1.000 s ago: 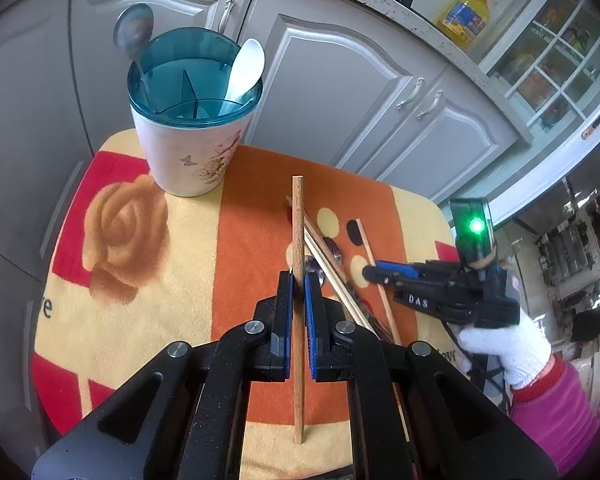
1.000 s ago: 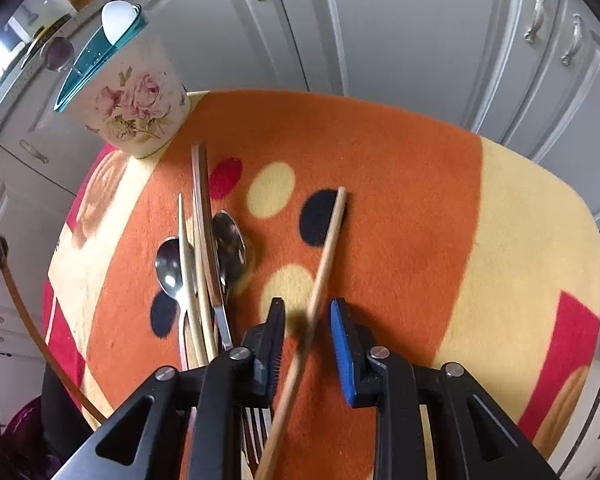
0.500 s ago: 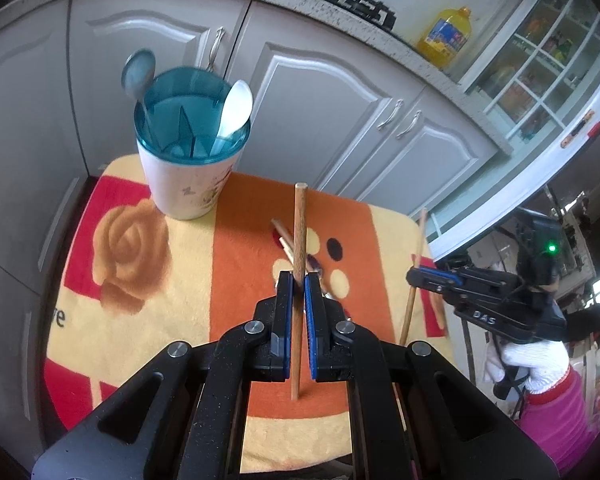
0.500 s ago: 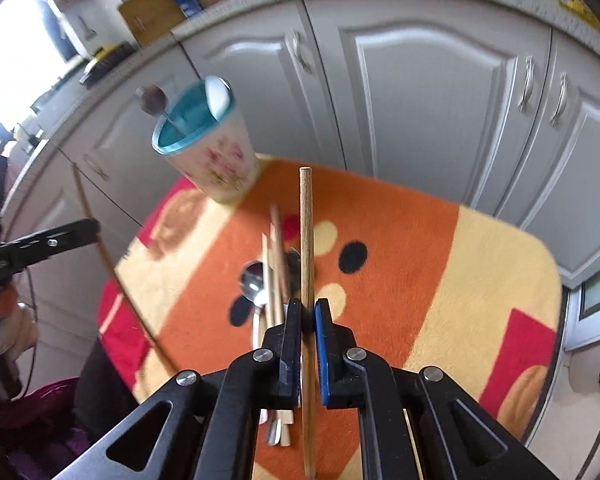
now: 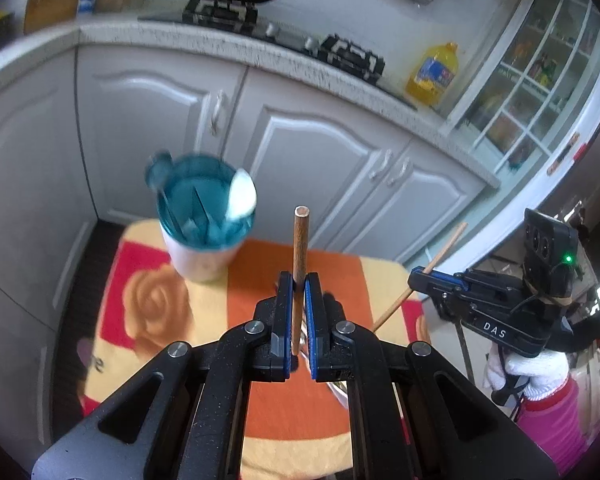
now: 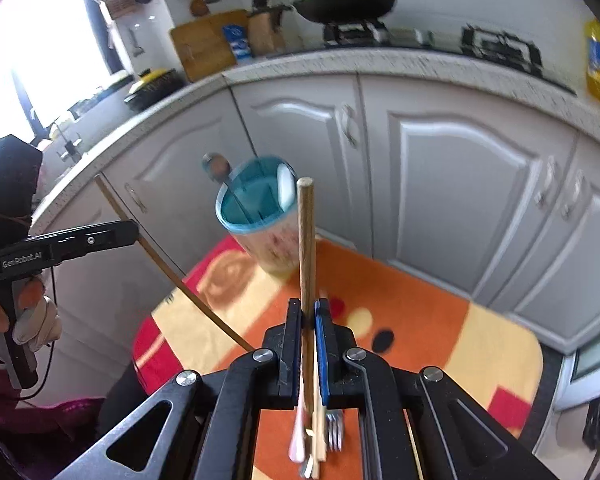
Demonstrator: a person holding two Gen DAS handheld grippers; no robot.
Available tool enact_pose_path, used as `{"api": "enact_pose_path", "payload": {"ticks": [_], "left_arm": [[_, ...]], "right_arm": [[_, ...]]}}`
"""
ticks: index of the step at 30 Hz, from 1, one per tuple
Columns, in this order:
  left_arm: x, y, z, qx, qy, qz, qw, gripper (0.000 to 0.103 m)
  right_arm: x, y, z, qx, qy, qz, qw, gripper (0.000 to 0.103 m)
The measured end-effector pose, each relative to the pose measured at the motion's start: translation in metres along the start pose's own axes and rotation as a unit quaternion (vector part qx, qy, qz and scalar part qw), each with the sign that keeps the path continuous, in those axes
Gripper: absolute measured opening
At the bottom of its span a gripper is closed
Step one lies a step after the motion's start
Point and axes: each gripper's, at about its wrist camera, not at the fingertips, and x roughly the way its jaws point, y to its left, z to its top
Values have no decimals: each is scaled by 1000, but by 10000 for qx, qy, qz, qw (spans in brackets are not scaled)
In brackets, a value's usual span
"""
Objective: Organize utensils
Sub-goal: 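Lift both chopsticks upright and carry them over the cup, then open the left gripper over the cup while the right gripper releases its chopstick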
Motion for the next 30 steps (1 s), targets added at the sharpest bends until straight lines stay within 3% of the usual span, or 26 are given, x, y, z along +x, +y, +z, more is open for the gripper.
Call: {"api": "enact_pose_path", "payload": {"ticks": [6,12,21,30], "left_arm": [[-29,14,45,-22,-547,274,9981,4],[-29,32,87,-84,-903,726,9932,4],[14,56,112,-65,-830,1272,9884,4],[71,75,110,-194,-373,1521,9875,4]], "right_arm": [[-8,27,51,-294,-380,177,9987,6],[-4,45,110,-316,-842,227,9957,6],[55,53,168,-334,-868,78,9956,6],[132,45,166,-310,-218,62,9993,6]]}}
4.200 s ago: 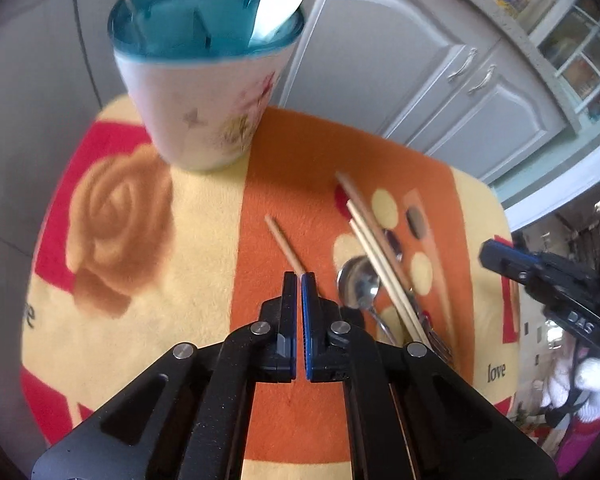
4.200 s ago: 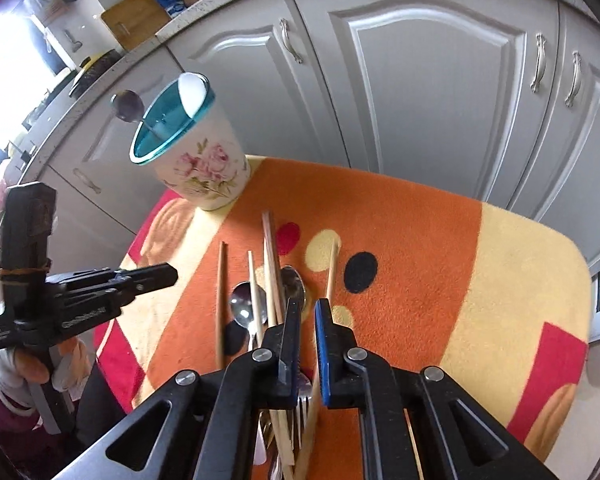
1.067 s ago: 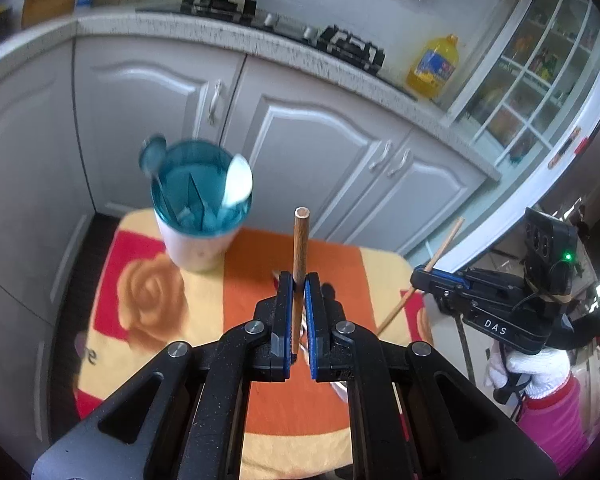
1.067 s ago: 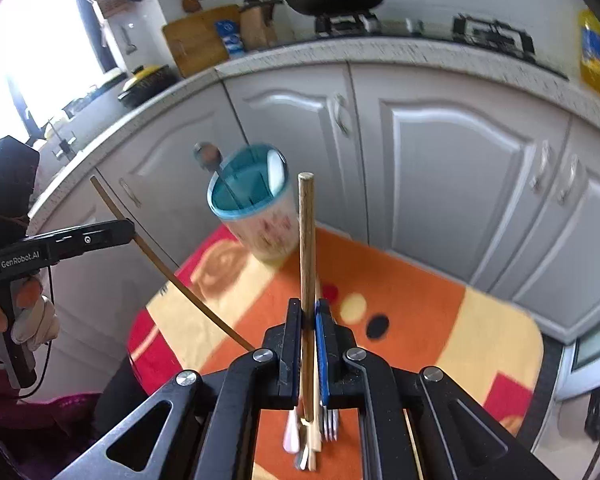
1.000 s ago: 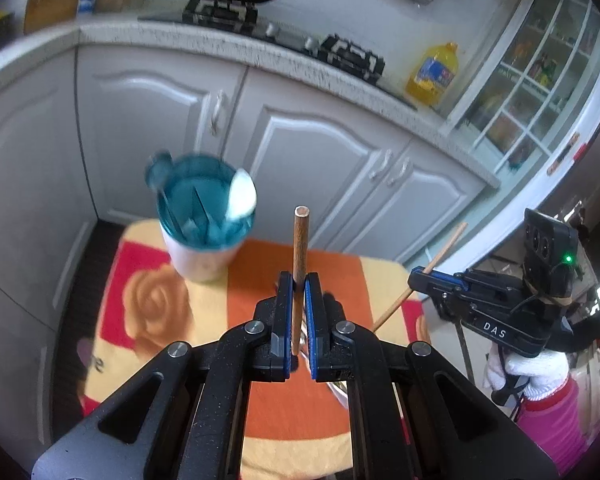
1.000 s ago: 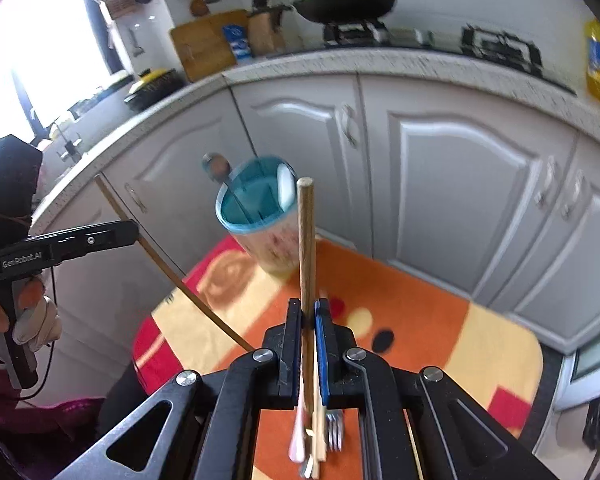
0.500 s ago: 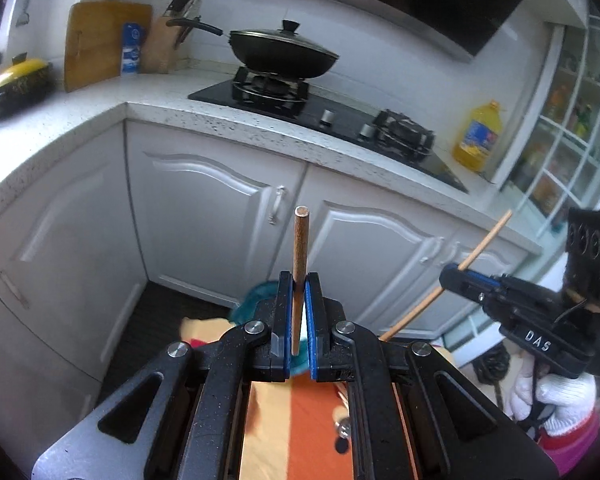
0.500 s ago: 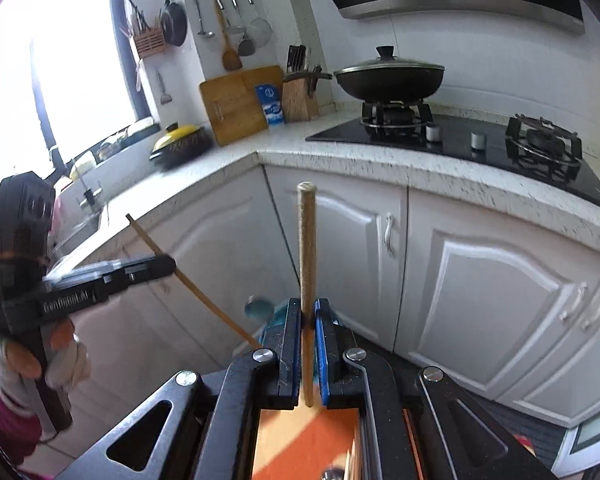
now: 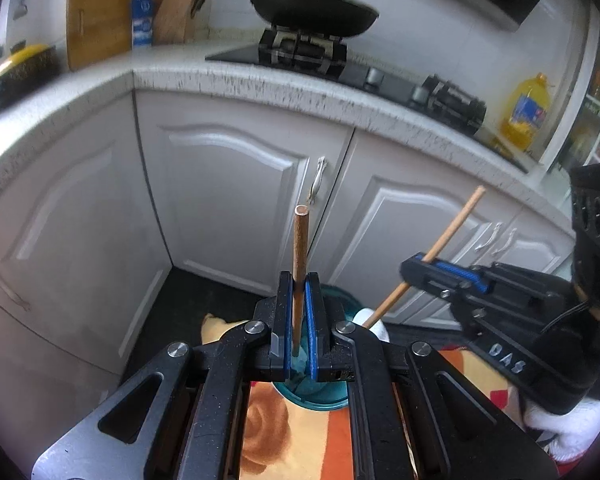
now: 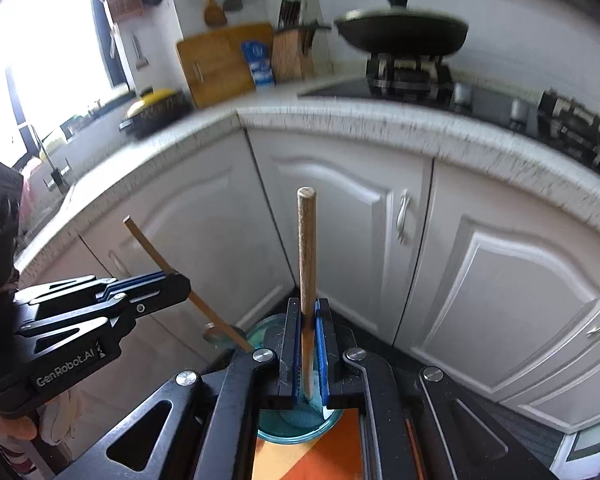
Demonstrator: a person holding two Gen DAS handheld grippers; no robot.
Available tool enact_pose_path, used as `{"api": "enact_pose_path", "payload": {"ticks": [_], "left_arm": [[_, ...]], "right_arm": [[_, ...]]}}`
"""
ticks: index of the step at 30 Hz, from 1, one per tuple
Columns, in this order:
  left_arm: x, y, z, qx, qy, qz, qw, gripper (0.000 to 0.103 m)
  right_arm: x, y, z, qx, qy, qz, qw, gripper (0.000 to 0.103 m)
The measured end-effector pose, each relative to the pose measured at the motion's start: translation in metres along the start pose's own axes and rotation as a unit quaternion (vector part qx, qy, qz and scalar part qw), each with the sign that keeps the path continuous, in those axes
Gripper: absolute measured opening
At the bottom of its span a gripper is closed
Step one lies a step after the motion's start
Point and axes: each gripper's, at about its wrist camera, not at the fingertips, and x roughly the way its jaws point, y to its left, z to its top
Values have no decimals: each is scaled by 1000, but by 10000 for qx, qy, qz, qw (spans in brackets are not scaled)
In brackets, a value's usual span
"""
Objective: Organize utensils
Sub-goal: 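Open the left gripper over the cup while the right gripper releases its chopstick, then move both open grippers back down to the utensil pile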
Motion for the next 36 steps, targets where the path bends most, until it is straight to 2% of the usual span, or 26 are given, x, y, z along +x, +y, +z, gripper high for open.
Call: {"api": "enact_pose_path", "payload": {"ticks": [4,6,7,8,10,11,18,22,29,36], "left_arm": [[13,0,-6,-61,153,100,9998,4],[16,2,-7,-150,247,69,9996,7],[16,3,-6,-183,285,52,9994,13],[16,4,-7,-223,304,38,9993,25],[13,7,-6,-314,267,4,9992,40],[11,8,-6,-360,259,-30,9990,41],[-12,10,-3,-459,147,-160,9987,43],[-32,13,-3,-503,-3,-234,9985,51],[-61,16,-3,-576,-194,-285,9977,53],[-83,3,-13,-416,-276,-413,9979,54]], "right_arm": [[26,-6,-11,67,381,84,9992,6],[30,-8,-17,77,442,73,9990,6],[28,-9,-19,94,432,97,9990,6],[26,-10,-19,128,402,100,9991,10],[17,-15,-21,203,301,121,9993,29],[12,-18,-22,245,252,132,9993,36],[-8,-26,-31,396,268,34,9988,36],[-21,-26,-45,371,316,-2,9988,37],[-42,-21,-70,349,391,33,9986,39],[-64,-14,-93,331,387,24,9987,41]]}}
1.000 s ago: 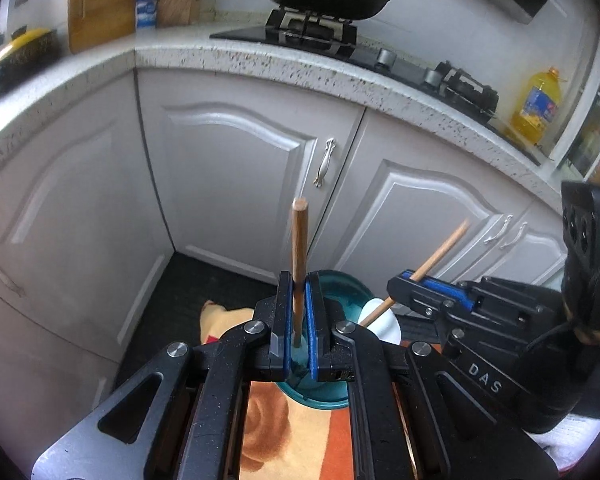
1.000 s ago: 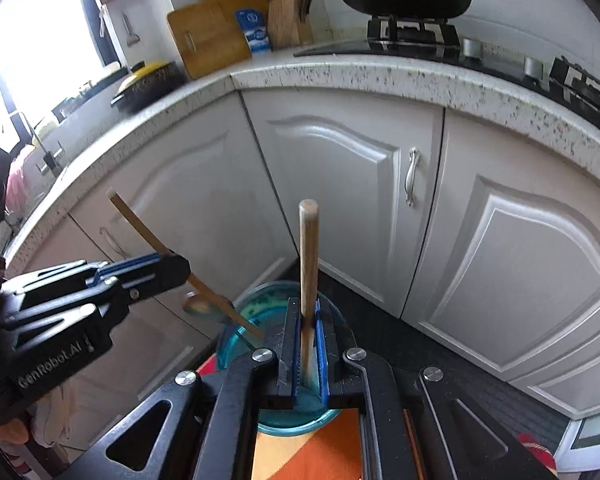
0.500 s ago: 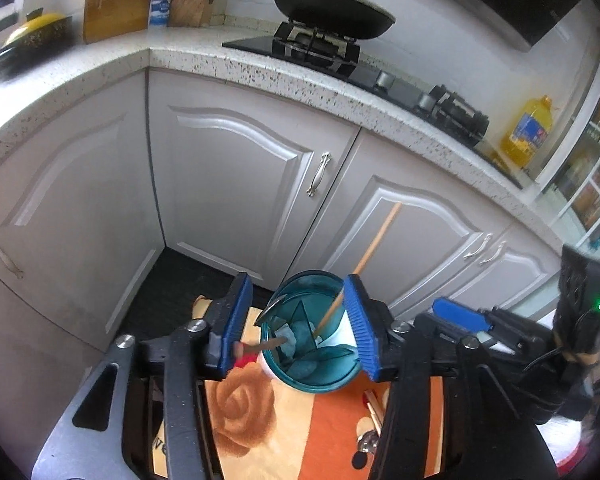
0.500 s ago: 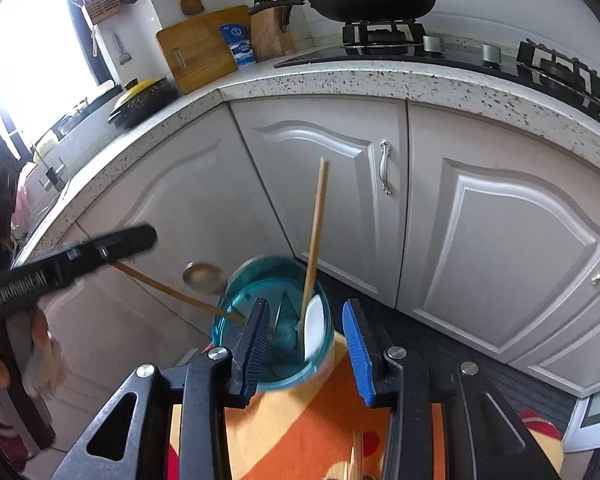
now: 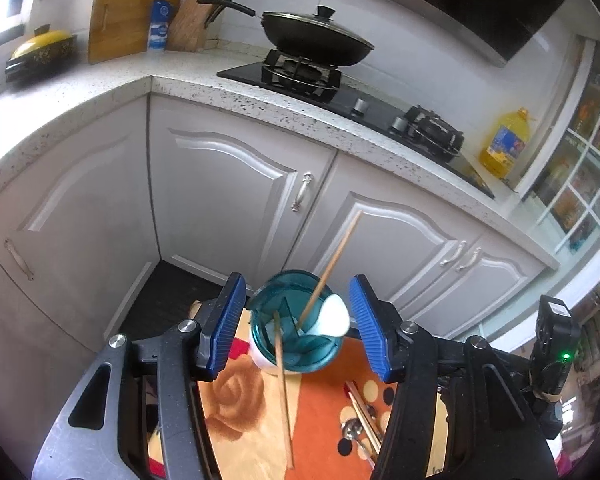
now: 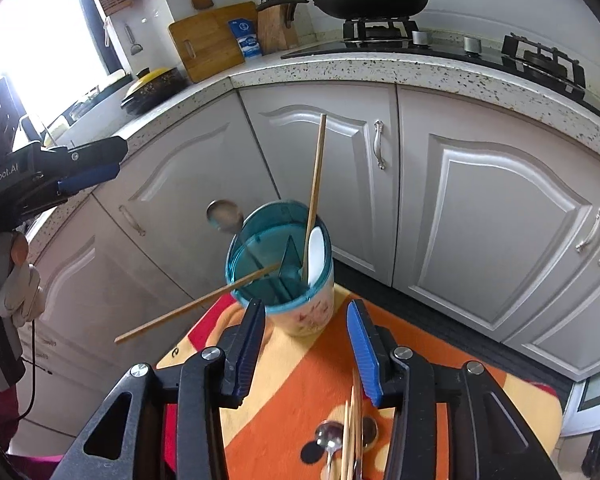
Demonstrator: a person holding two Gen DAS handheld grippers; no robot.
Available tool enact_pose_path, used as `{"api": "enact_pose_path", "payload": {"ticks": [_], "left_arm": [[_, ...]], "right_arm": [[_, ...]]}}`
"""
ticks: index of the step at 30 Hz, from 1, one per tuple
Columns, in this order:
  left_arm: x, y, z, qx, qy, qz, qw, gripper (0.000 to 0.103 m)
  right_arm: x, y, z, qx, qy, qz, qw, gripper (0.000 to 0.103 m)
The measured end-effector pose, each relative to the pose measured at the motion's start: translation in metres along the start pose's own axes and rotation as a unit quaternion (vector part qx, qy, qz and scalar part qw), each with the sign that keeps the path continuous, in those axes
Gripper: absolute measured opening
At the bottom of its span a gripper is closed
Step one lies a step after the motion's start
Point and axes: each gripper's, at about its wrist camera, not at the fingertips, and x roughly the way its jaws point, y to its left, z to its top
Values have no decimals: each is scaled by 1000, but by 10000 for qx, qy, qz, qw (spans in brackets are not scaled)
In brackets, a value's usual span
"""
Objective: Organize utensils
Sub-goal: 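Move both open grippers back down to the utensil pile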
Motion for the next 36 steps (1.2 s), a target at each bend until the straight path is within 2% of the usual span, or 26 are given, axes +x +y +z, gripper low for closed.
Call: {"api": "enact_pose_path", "payload": {"ticks": [10,18,24,26,31,36], "left_arm": [[-17,-3,-18,-13,69,-235,9997,54],[-29,-1,-51,50,298,-418,9987,54],[-45,-13,-85,158,339,-841,9958,54],[-46,-19,-101,278,431,-1006,9936,54],[-35,-43,-138,871,626,-1071,9885,54],[-15,-56,-157,1271,875,-1127,9816,54]], "right_arm": [[-8,10,-24,-133,109,22,9998,41],[2,2,-42,-108,344,-22,9993,41],[10,-19,-68,37,645,-231,9976,41],[12,-28,-79,174,733,-239,9969,41],[10,-37,-93,306,774,-206,9963,41],[10,-44,-107,380,858,-286,9952,41]]}}
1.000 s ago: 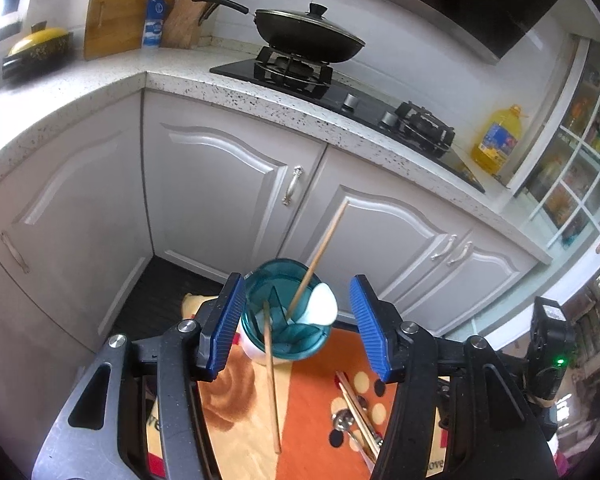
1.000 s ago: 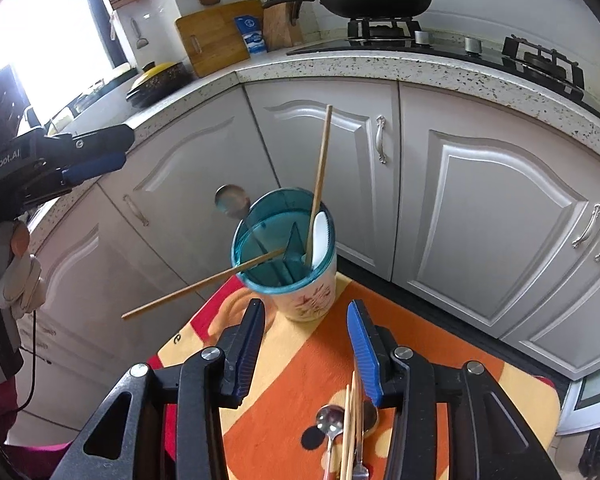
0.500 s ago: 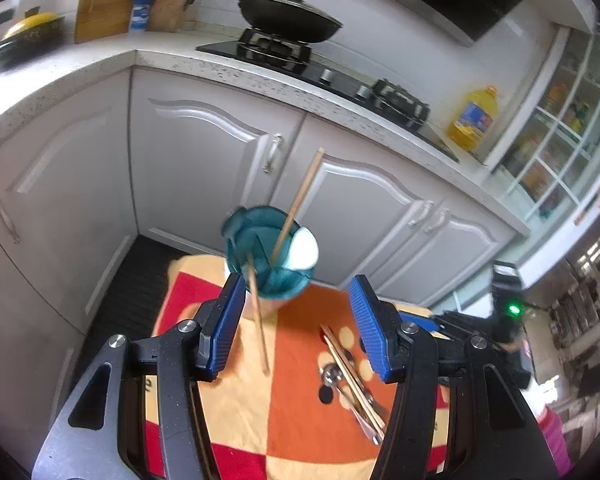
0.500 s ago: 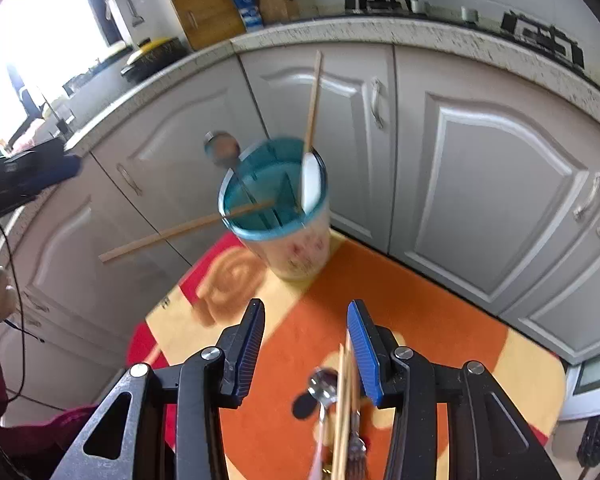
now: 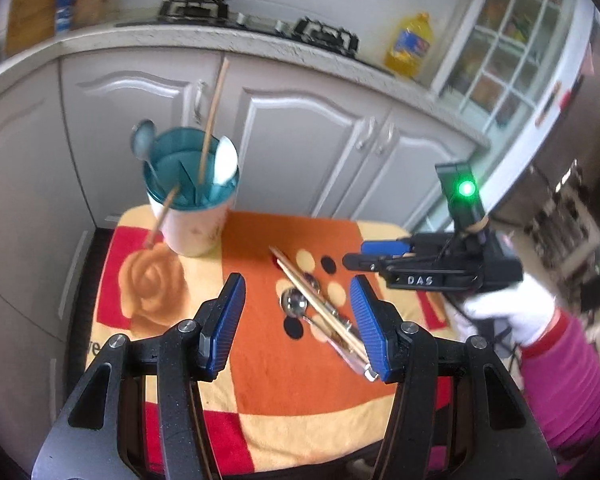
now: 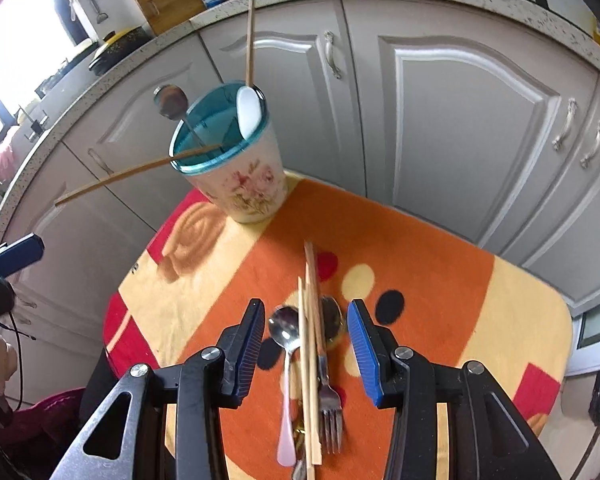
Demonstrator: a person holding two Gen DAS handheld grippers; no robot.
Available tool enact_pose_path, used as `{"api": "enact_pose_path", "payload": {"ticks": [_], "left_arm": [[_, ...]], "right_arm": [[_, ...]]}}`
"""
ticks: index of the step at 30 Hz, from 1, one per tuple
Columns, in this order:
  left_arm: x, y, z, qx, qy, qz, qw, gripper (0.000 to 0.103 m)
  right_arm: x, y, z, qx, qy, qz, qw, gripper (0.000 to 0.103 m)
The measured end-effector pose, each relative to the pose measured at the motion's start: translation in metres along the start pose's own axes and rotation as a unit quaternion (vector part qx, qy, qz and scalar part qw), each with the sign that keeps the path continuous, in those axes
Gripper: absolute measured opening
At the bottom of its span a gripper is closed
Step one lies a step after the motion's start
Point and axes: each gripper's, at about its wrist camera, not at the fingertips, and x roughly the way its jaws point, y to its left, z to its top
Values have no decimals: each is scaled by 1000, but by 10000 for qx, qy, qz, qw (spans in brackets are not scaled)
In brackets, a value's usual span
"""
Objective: Organize utensils
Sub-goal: 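Move both open grippers back down to the utensil pile, then grasp a metal spoon with the left gripper while the right gripper grasps a fork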
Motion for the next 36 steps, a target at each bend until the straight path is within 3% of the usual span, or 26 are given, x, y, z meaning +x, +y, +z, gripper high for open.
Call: {"api": "enact_pose_path", "payload": {"ticks": [4,6,10,19,26,31,36], "left_arm": [[20,-3,-11,122,253,31,9996,54],[34,-3,-19,91,425,24,9991,54],[60,0,-32,-84,802,20,9967,54],[90,11,-50,-311,1140,101,9929,54],[114,20,-52,-453,1336,55,9900,54],[138,26,-49,-546,1423,8,9883,54],[160,27,-44,-514,1453,24,9881,54]], "right_arm": [[15,-3,-13,-62,218,-56,9997,41],[26,-3,-20,-72,333,-19,9994,33],[49,-3,-27,-31,510,-6,9987,30],[86,0,13,-170,536,-26,9984,25],[122,-10,31,-47,830,192,9964,14],[124,-16,29,-32,854,426,9954,9],[93,-34,15,25,688,443,9966,9]]}}
